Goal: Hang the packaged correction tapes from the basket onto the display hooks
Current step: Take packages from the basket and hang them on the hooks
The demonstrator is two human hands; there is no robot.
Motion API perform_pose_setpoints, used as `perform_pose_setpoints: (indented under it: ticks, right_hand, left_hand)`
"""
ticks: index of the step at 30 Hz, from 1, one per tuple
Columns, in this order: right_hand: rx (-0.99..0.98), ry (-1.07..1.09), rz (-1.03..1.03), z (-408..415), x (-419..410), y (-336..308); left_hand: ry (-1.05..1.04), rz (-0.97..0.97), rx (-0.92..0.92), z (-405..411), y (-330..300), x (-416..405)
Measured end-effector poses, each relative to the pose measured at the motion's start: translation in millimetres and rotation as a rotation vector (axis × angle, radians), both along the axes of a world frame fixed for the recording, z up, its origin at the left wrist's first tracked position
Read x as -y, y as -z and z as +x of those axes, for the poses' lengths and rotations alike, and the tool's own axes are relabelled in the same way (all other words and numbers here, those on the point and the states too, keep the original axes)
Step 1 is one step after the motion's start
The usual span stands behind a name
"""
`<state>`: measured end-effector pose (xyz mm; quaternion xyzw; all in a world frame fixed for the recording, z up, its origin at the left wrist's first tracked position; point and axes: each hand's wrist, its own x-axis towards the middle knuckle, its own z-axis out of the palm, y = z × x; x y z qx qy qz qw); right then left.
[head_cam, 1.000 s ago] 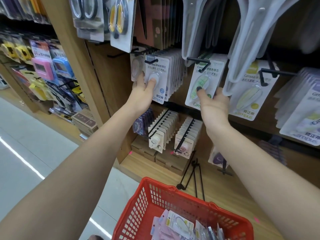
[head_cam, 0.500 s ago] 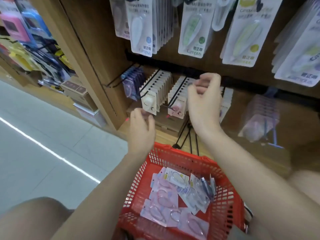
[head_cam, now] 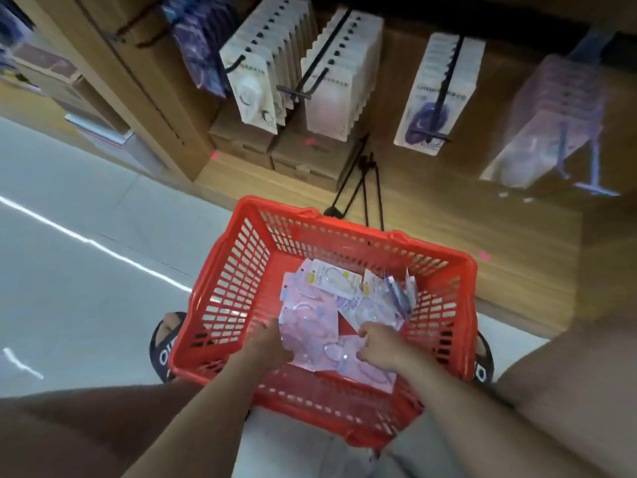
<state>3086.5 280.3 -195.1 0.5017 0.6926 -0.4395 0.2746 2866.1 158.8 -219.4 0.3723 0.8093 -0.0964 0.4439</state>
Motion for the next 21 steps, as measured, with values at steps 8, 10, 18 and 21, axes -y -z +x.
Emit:
perform_pose_setpoints:
  ticks: [8,10,18,21]
  right_hand:
    - [0.182,-0.165,-0.07,19.7,9.4,38.1]
    - [0.19,-0.199,-0.048,18.7,7.9,42.9]
    - [0.24,-0.321,0.047,17.8,23.8,53.9]
    - [0.181,-0.373,0.029,12.8,27.7,55.4]
  left_hand:
    - [0.132,-0.072,0.001,1.3,34.9,2.7]
    - [0.195,-0.051,-0.07,7.0,39.9,6.2]
    - [0.333,0.004,-0.241,9.2,46.5,-10.6]
    - [0.501,0.005,-0.284,9.7,45.8,-22.5]
